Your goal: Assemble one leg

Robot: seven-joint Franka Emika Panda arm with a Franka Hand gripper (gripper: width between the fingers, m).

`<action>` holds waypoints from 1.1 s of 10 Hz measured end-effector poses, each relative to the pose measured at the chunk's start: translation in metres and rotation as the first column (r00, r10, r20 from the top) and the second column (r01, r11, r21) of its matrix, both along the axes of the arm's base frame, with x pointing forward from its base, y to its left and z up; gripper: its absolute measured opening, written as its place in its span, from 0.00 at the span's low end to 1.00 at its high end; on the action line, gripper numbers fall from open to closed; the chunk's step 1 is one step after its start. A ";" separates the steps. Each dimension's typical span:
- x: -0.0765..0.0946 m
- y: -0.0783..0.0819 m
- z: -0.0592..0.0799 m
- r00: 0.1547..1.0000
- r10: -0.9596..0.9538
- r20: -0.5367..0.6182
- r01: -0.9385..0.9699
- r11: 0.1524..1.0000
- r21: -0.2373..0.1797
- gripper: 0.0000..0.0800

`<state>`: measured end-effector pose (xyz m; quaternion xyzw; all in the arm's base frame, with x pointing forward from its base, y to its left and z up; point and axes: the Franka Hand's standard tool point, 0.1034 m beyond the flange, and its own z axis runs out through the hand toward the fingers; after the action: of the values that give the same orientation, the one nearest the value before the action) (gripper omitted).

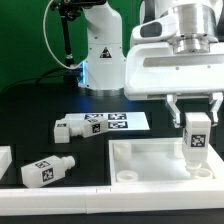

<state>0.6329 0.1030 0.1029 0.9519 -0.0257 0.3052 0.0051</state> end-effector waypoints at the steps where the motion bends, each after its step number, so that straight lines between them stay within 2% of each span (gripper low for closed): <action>1: 0.001 0.007 -0.002 1.000 0.009 0.009 -0.009 1.000 0.001 0.36; 4: -0.003 0.012 -0.007 1.000 0.018 0.001 -0.018 1.000 0.002 0.36; 8: -0.004 0.010 -0.019 0.999 0.025 0.024 -0.025 1.000 -0.013 0.36; 11: -0.002 0.005 -0.019 0.999 0.040 0.035 -0.039 0.999 -0.031 0.36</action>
Offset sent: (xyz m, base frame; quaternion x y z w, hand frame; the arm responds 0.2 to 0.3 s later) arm -0.0060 0.0114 -0.0085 0.0184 -0.0111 0.0185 0.9996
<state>0.6305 0.1081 0.0842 0.9465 -0.0022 0.3223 0.0129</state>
